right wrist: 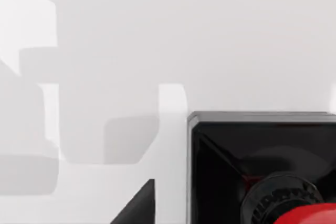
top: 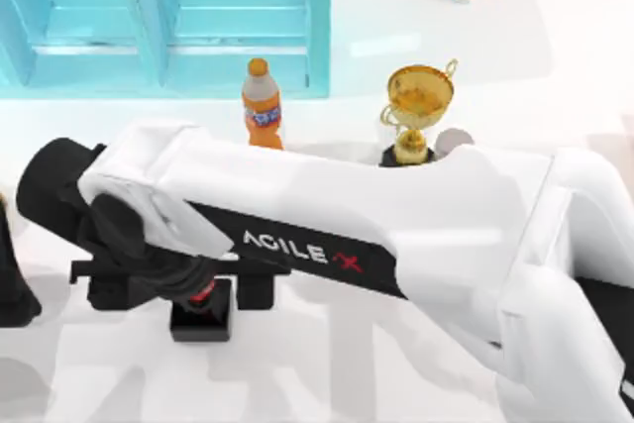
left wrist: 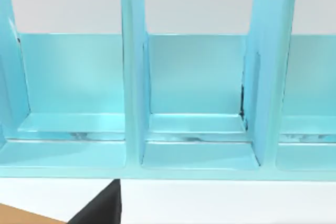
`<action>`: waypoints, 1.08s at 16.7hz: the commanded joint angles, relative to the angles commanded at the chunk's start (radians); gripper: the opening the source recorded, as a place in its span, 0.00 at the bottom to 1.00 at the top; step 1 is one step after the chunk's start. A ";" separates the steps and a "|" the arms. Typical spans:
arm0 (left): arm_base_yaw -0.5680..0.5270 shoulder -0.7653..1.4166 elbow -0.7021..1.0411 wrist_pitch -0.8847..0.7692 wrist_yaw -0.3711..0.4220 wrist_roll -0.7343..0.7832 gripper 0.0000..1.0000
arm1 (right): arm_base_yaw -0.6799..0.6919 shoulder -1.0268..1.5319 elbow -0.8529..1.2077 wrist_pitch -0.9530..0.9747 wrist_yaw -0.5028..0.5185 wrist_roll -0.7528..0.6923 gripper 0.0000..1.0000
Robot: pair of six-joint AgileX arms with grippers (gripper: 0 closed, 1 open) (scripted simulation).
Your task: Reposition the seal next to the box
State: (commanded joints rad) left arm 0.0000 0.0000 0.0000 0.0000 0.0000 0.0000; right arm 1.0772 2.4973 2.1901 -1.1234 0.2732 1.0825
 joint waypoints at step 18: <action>0.000 0.000 0.000 0.000 0.000 0.000 1.00 | 0.004 -0.001 0.003 -0.003 0.000 0.001 0.00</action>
State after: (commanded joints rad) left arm 0.0000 0.0000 0.0000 0.0000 0.0000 0.0000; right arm 1.0810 2.4963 2.1927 -1.1268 0.2735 1.0836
